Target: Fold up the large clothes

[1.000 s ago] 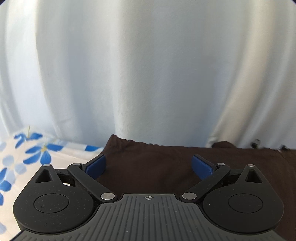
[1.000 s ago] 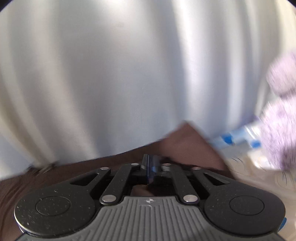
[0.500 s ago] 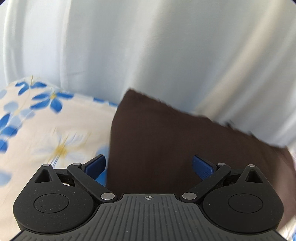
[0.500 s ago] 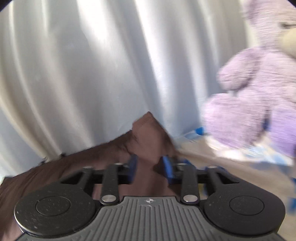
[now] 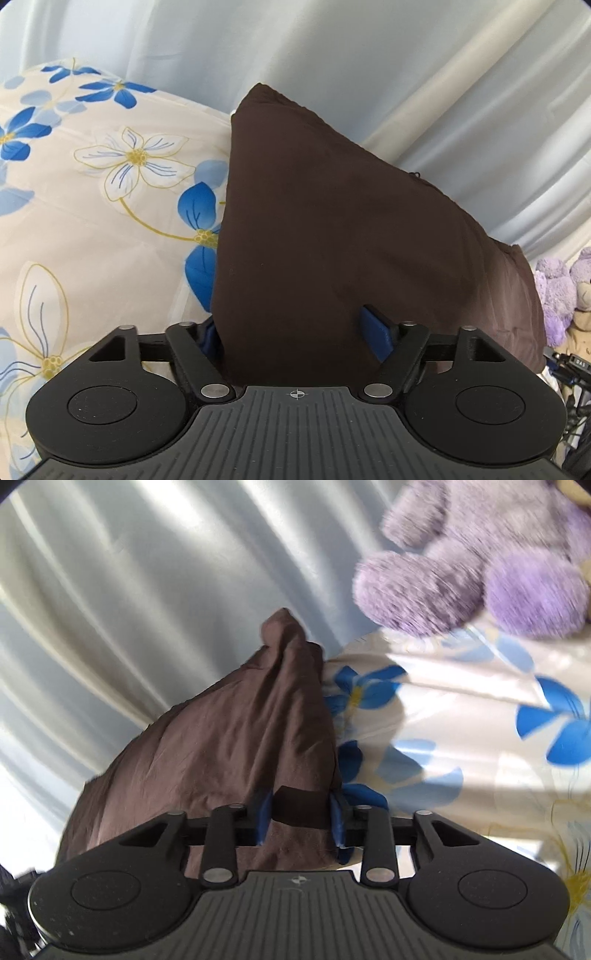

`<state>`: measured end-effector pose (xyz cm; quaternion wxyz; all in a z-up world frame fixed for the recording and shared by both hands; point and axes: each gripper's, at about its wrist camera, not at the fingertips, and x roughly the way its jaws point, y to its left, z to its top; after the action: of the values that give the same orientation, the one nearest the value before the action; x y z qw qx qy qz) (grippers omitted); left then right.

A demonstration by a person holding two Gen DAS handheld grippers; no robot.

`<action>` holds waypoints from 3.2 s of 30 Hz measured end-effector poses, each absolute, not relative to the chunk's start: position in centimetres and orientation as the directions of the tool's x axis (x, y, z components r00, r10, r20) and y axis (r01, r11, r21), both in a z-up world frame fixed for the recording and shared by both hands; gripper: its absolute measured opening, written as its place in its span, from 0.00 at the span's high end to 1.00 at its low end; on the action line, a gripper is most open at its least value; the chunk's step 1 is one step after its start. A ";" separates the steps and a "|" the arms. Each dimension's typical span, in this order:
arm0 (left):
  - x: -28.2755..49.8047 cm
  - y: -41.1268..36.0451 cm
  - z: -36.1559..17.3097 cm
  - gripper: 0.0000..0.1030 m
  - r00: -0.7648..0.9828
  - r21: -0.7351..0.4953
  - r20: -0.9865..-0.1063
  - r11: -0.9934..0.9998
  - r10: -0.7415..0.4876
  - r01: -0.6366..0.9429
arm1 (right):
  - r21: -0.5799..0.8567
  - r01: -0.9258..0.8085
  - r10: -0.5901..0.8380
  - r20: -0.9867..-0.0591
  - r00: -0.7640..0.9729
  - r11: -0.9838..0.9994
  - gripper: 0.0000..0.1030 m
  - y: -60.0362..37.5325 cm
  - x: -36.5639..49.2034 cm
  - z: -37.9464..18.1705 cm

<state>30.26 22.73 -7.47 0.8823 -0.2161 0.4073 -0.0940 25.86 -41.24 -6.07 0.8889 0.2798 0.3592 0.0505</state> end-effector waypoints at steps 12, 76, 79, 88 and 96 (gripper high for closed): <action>31.1 22.2 -5.2 0.60 0.661 -0.475 -0.673 0.879 -0.332 -0.043 | 0.515 0.115 0.276 -0.621 0.734 0.849 0.79 -39.2 27.2 -4.2; 33.0 -1.4 -5.0 0.01 0.802 -0.107 -0.595 0.994 -0.047 -0.021 | 0.017 0.113 -0.081 -0.589 0.804 0.993 1.00 -20.4 30.2 -4.7; 33.4 -1.3 -5.3 0.00 0.806 -0.108 -0.591 0.994 -0.048 -0.020 | -0.016 0.177 -0.153 -0.584 0.798 0.984 1.00 -23.0 31.0 -4.7; 33.5 3.6 -5.2 0.01 0.805 -0.055 -0.588 0.988 0.084 -0.144 | 0.015 0.389 -0.310 -0.577 0.756 0.921 1.00 -32.4 29.7 -6.1; 25.2 15.5 -3.1 0.01 0.776 -0.017 -0.573 0.943 0.264 -0.333 | 0.101 0.319 -0.228 -0.503 0.834 0.942 1.00 -31.3 26.9 -3.7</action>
<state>25.22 15.47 -3.10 0.9405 -0.0585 0.2947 0.1586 26.95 -31.31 -3.69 0.9532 0.0908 0.2500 -0.1436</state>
